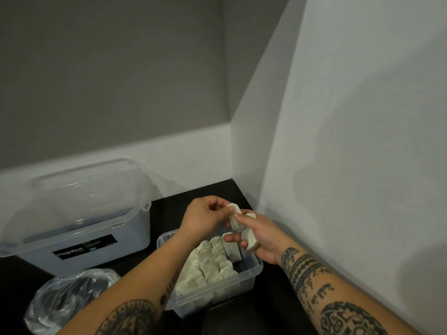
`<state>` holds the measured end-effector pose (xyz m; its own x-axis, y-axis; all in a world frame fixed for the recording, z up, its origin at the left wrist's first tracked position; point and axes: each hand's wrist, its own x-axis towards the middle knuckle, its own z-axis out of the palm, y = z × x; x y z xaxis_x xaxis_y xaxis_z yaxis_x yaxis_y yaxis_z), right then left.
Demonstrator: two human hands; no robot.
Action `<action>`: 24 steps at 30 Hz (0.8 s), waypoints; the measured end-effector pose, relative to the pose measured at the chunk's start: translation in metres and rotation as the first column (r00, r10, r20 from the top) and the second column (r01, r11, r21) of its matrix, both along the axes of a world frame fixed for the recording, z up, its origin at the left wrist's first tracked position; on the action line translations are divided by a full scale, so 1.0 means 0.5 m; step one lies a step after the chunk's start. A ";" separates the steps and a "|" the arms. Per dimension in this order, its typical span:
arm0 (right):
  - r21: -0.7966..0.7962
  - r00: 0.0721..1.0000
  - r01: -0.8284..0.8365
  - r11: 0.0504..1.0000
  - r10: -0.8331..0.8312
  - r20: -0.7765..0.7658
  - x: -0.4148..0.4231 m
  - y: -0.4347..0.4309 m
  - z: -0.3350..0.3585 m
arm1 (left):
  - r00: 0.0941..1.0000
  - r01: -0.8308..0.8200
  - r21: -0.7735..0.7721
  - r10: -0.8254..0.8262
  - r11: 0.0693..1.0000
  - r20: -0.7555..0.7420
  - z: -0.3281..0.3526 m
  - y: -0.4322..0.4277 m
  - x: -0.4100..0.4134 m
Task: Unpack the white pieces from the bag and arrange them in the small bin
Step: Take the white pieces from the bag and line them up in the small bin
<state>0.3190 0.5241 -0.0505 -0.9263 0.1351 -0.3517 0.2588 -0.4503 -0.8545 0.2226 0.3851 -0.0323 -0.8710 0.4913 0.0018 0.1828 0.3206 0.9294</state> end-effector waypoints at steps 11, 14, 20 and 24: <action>0.079 0.939 0.338 0.938 -0.342 0.040 -0.005 0.039 -0.047 | 0.990 -0.029 -0.368 -0.024 0.930 -0.139 -0.078 -0.025 -0.027; 0.077 0.937 0.342 0.936 -0.346 0.045 -0.007 0.038 -0.062 | 0.991 0.009 -0.444 -0.068 0.896 -0.118 -0.121 -0.017 -0.022; 0.091 0.933 0.355 0.930 -0.358 0.018 -0.020 0.037 -0.073 | 0.987 0.056 -0.554 -0.131 0.831 -0.097 -0.186 0.014 -0.019; 0.062 0.937 0.349 0.935 -0.349 -0.011 -0.021 0.034 -0.064 | 0.982 0.062 -0.602 -0.157 0.796 -0.106 -0.197 0.029 -0.016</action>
<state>0.3085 0.5412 -0.0825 -0.8170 0.4711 -0.3325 0.0952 -0.4586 -0.8835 0.2146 0.3995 -0.1311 -0.8243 0.5291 -0.2014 0.3660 0.7695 0.5234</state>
